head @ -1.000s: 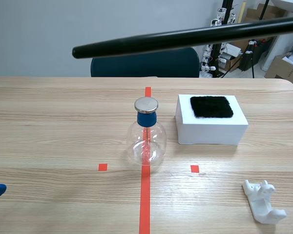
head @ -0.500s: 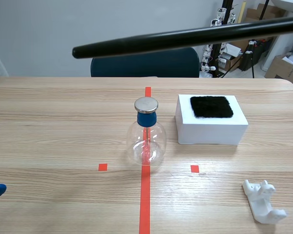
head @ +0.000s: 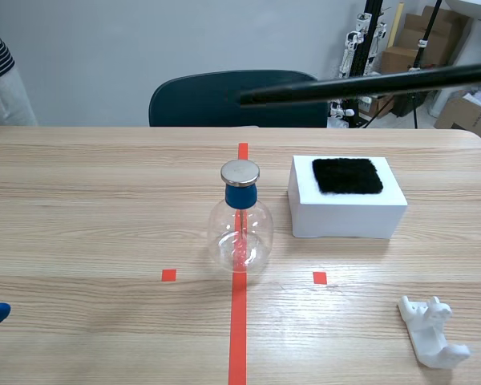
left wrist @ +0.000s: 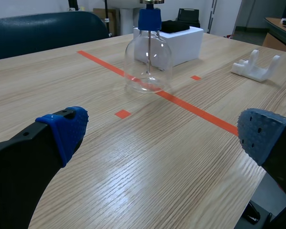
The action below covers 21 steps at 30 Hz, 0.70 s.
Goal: Do the electroscope experiment. hold the rod still at the electroscope
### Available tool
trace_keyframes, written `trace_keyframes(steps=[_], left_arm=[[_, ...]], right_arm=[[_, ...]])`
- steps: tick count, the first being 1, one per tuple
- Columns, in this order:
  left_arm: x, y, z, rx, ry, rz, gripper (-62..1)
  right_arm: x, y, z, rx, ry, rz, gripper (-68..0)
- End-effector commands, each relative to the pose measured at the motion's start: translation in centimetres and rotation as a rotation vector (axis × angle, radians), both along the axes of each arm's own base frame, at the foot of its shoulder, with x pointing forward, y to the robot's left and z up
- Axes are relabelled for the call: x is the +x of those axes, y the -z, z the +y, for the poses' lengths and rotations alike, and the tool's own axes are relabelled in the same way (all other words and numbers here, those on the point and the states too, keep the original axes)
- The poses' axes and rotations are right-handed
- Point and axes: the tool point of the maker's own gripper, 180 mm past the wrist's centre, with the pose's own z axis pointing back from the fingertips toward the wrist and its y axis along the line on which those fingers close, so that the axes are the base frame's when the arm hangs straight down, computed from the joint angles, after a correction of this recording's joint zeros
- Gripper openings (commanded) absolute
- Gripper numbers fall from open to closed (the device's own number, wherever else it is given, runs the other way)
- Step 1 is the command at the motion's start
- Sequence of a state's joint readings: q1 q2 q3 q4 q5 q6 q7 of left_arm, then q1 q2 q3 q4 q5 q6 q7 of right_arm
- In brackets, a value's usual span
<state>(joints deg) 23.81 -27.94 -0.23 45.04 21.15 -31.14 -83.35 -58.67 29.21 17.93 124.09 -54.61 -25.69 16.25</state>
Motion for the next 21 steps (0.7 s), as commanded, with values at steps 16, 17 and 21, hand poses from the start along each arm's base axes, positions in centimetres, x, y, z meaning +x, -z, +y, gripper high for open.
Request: trace_keyframes(steps=[16, 17, 21], left_arm=[[0.3, -0.6, 0.2, -0.013, -0.007, -0.024, 1.4], [0.3, -0.6, 0.2, -0.013, -0.007, -0.024, 1.4], [0.3, -0.6, 0.2, -0.013, -0.007, -0.024, 1.4]], right_arm=[[7.5, -1.7, -1.7, -0.040, 0.128, -0.105, -67.5], [7.7, -1.7, -1.4, -0.044, 0.130, -0.105, -67.5], [8.8, -1.3, 0.0, -0.073, 0.133, -0.100, -67.5]])
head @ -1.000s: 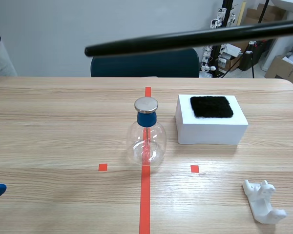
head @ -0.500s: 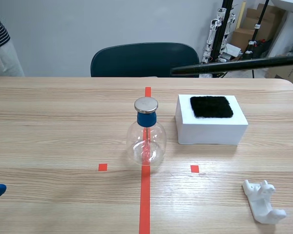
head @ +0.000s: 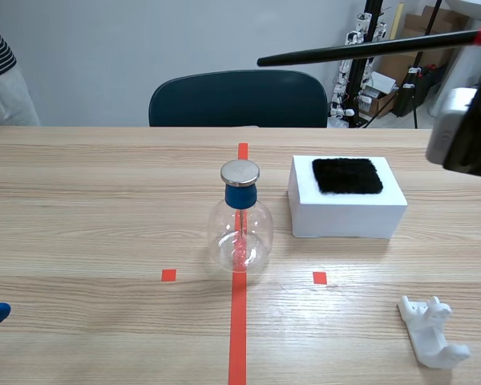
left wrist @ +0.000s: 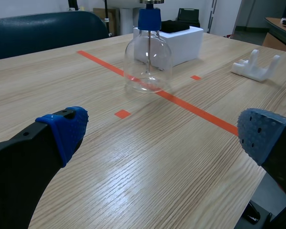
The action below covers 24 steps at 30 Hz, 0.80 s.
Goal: Do the electroscope experiment. hold the rod still at the electroscope
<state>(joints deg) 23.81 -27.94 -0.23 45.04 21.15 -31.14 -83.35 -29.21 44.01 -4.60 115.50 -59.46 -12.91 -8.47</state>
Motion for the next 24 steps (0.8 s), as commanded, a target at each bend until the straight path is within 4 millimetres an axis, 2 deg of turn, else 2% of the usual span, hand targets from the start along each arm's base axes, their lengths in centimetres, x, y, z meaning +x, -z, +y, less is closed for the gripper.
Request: trace_keyframes(steps=[1, 7, 10, 17, 24], left_arm=[[0.3, -0.6, 0.2, -0.013, -0.007, -0.024, 1.4], [0.3, -0.6, 0.2, -0.013, -0.007, -0.024, 1.4], [0.3, -0.6, 0.2, -0.013, -0.007, -0.024, 1.4], [0.3, -0.6, 0.2, -0.013, -0.007, -0.024, 1.4], [0.3, -0.6, 0.2, -0.013, -0.007, -0.024, 1.4]], right_arm=[[0.4, -1.7, 0.5, -0.014, -0.005, -0.068, -67.5], [1.3, 0.1, 2.1, -0.080, -0.036, -0.059, -67.5], [1.9, 1.2, 2.2, -0.123, -0.032, -0.042, -67.5], [3.1, 2.3, 2.1, -0.161, -0.022, -0.034, -67.5], [3.1, 3.3, 2.7, -0.207, -0.065, -0.012, -67.5]])
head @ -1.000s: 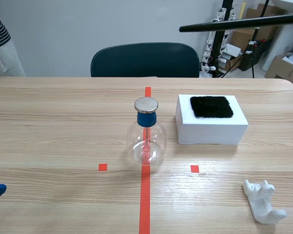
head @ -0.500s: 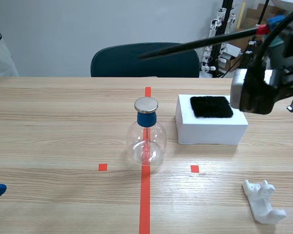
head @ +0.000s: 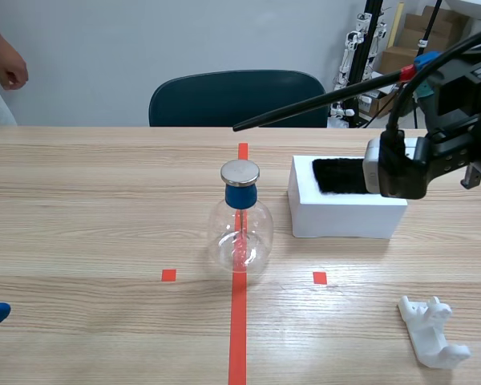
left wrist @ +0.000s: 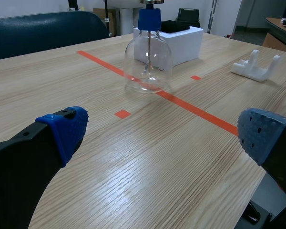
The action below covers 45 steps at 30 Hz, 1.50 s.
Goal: Do the electroscope experiment. hold the rod still at the electroscope
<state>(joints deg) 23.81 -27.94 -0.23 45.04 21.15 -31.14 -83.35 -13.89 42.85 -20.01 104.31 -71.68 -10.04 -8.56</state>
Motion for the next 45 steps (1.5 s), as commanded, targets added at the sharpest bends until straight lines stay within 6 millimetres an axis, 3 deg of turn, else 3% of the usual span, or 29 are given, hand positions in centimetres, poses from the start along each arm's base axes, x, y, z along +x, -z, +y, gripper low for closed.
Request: trace_keyframes(steps=[1, 14, 45], left_arm=[[0.3, -0.6, 0.2, -0.013, -0.007, -0.024, 1.4], [0.3, -0.6, 0.2, -0.013, -0.007, -0.024, 1.4], [0.3, -0.6, 0.2, -0.013, -0.007, -0.024, 1.4]], right_arm=[[0.3, -0.7, -0.1, -0.023, -0.003, -0.027, -67.5], [0.2, 1.5, -0.3, -0.099, -0.015, 0.037, -67.5], [0.2, 1.5, -0.2, -0.099, -0.021, 0.041, -67.5]])
